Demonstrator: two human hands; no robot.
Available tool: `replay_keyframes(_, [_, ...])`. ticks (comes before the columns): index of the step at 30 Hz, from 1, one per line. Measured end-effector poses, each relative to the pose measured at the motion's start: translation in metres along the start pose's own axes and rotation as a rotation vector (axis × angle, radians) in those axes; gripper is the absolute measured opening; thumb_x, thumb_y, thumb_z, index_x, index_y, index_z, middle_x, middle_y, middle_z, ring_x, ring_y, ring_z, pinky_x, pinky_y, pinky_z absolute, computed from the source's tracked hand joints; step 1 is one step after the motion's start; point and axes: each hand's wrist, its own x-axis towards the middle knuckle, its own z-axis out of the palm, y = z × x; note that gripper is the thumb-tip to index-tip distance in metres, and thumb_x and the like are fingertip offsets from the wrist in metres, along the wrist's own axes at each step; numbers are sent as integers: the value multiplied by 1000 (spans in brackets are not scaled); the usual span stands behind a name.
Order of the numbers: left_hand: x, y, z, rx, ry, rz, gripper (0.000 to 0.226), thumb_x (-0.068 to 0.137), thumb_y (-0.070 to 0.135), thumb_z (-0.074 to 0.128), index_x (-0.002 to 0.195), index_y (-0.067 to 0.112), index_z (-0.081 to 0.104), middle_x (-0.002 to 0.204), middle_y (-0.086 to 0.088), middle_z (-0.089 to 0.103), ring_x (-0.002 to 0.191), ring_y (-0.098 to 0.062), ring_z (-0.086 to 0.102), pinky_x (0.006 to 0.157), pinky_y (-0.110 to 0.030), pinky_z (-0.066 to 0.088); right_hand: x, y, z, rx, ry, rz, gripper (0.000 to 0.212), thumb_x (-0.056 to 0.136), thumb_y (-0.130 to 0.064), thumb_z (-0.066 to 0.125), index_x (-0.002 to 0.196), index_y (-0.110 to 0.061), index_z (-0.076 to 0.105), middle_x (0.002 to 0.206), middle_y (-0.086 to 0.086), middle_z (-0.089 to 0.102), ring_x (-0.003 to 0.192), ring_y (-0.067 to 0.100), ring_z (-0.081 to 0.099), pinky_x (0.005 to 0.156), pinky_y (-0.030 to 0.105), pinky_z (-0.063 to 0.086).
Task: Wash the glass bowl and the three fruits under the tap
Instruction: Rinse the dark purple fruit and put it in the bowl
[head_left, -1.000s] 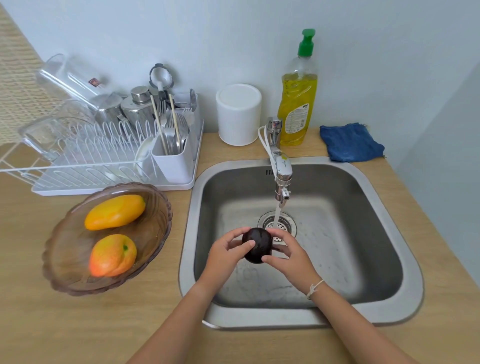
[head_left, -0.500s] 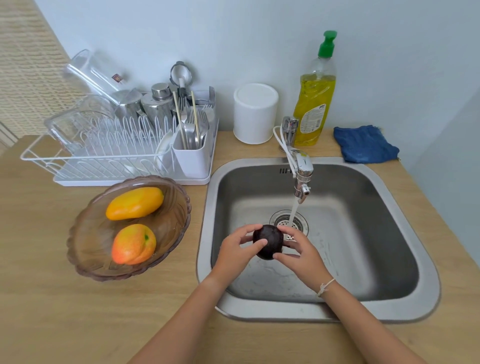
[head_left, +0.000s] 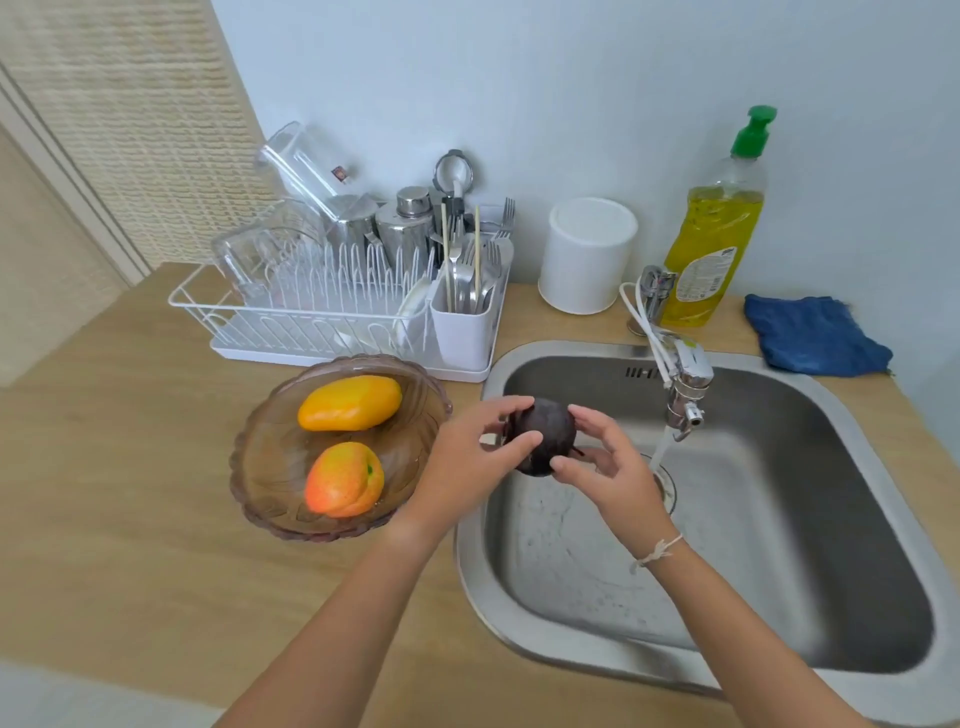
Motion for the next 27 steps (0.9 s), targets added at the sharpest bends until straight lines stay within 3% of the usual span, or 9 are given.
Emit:
replay_keyframes(2, [3,6,-23,-15,80,31,33,81,19,71,106,38,62,104,24,63,97,0,62,77,-9,48,13,-15,19,6,-45,-68,51,77,-2,70,112,-36,54,117,-12,58,103,18,62,90,35,51])
replay_keyframes(6, [1,4,-65,-2,184,24,31,81,14,70,107,30,64,103,18,64,88,10,60,75,-5,45,35,-36,59,-34,-152,-136,48,77,-1,69,108,-34,53,111,-15,57,92,8,60,81,14,49])
replay_keyframes(9, [-2,-6,-90,33,224,-13,33,81,13,70,107,31,63,108,12,64,94,1,61,75,-5,46,47,-39,83,-128,-231,-165,47,77,-5,71,106,-37,52,111,-18,55,95,3,57,82,10,46])
replay_keyframes(12, [-5,-18,-107,103,214,-25,35,80,11,71,112,26,64,112,8,64,100,-9,62,83,-10,48,57,-33,99,-230,-280,-183,48,76,-8,72,113,-31,52,116,-8,56,101,8,57,87,14,47])
replay_keyframes(16, [-8,-31,-119,203,173,-50,39,80,8,70,115,20,64,112,8,62,103,-12,60,91,-17,48,63,-20,114,-376,-328,-203,52,76,-15,72,122,-27,52,120,-10,53,111,7,52,90,13,45])
replay_keyframes(18, [-8,-37,-122,236,148,-73,39,80,7,70,116,21,63,114,6,62,104,-13,60,87,-13,48,65,-13,118,-483,-330,-240,53,77,-19,72,125,-26,51,123,-11,53,114,5,48,99,21,41])
replay_keyframes(21, [-8,-41,-124,301,105,-92,38,81,6,68,116,19,63,112,4,60,104,-14,58,78,-2,43,65,-7,122,-589,-318,-268,52,78,-22,70,126,-25,51,127,-7,54,115,5,46,99,20,34])
replay_keyframes(27, [-4,-42,-126,517,9,-52,33,83,14,67,116,21,64,112,7,60,100,-6,54,83,-6,36,66,1,122,-702,-308,-292,45,80,-24,67,123,-24,54,125,-3,57,118,14,48,95,17,31])
